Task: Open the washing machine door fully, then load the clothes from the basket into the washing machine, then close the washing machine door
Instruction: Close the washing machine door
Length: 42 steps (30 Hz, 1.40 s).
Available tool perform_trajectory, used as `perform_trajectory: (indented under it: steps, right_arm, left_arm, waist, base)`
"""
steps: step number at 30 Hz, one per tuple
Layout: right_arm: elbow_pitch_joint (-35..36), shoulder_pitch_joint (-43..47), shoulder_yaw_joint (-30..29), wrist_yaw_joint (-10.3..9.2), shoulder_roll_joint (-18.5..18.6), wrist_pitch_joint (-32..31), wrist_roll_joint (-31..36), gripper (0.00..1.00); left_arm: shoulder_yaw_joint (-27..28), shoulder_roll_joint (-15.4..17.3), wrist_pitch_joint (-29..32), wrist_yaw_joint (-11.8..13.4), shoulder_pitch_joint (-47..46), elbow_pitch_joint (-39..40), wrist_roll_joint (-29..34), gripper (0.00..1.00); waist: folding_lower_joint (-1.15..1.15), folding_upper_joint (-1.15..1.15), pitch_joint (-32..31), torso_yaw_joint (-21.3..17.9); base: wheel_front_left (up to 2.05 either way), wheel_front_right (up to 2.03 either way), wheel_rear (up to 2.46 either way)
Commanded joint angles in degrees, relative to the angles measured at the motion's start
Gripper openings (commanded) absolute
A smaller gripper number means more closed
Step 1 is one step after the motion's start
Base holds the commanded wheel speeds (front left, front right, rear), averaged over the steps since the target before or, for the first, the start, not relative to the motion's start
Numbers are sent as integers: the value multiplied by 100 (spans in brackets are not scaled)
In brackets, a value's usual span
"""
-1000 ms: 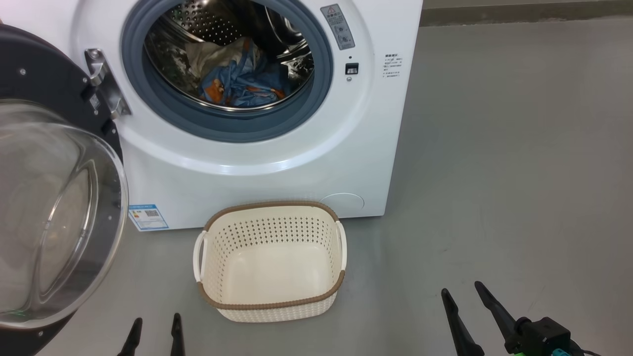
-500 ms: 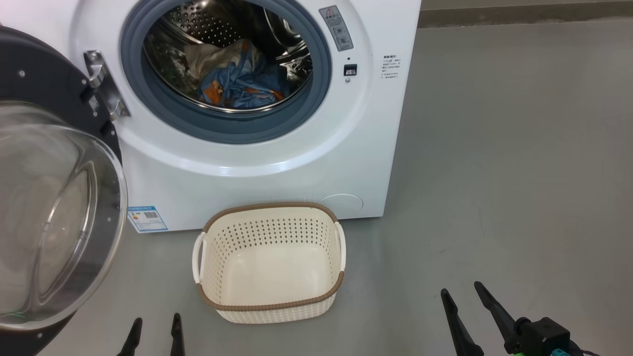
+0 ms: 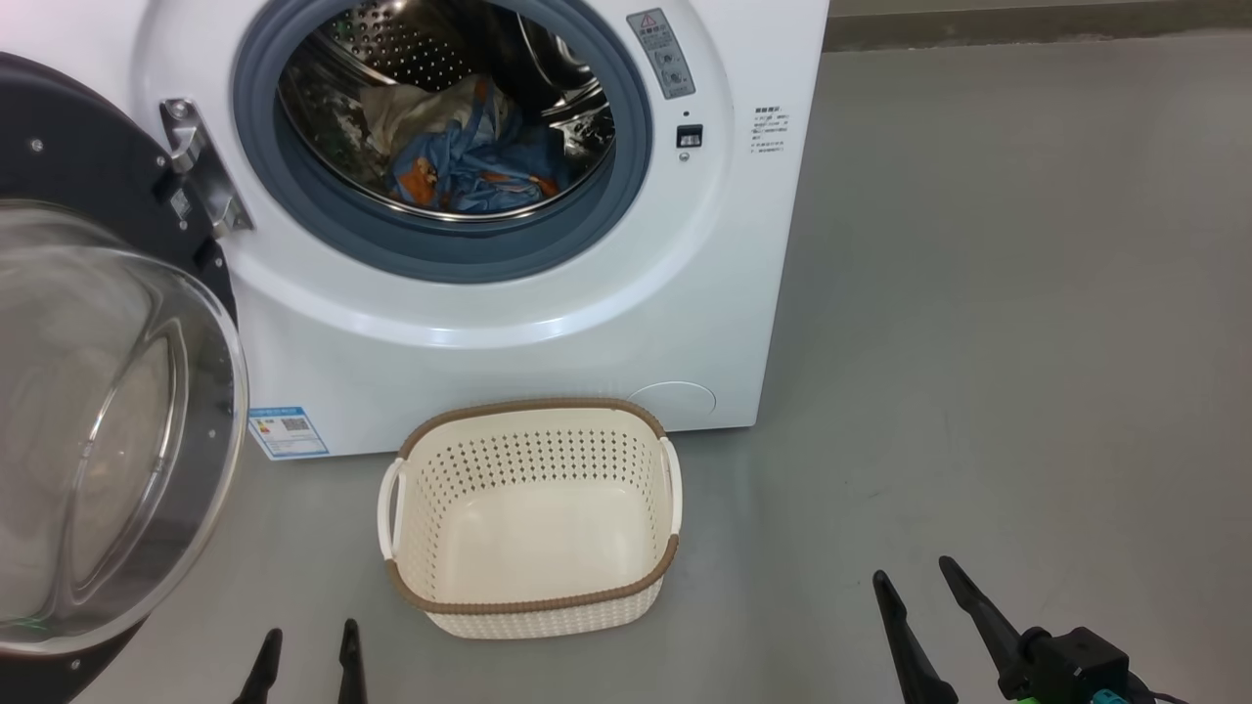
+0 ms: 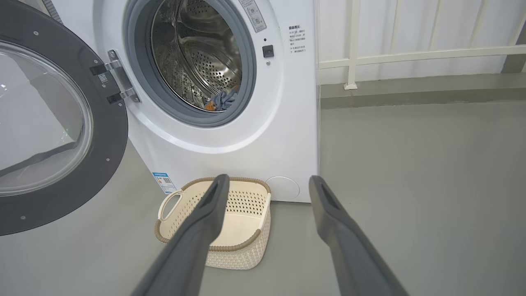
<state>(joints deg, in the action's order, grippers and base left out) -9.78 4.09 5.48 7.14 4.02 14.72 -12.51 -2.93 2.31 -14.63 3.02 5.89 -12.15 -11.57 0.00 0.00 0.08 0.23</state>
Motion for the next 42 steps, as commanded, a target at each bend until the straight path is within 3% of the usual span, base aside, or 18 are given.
perform_trajectory:
  steps: [1,16,21,23,28,42]
  right_arm:
    - [147,-212,131,35,59,28,39,100]
    - [179,-213,86,35,116,28,41,100]
    - [116,-255,197,35,167,28,-24,100]
    - [78,-316,302,35,213,28,-61,100]
    - [85,-377,346,35,251,28,-96,100]
    - [-322,-1384,1200,35,523,28,-218,100]
  left_arm:
    - [174,56,-37,37,-159,142,-19,100]
    - [159,56,-37,9,-203,145,38,100]
    - [200,56,-37,51,-154,187,93,100]
    - [197,56,-37,101,-93,237,92,100]
    - [249,56,-37,144,-6,283,99,100]
    - [652,56,-37,546,187,834,-361,100]
  waist:
    - [0,0,2,2]
    - [0,0,-49,356]
    - [0,0,-188,1136]
    - [0,0,-289,1881]
    - [0,0,-320,2633]
    - [0,0,168,3062]
  base:
    - [0,0,0]
    - [0,0,0]
    - [0,0,0]
    - [0,0,0]
    - [0,0,0]
    - [0,0,0]
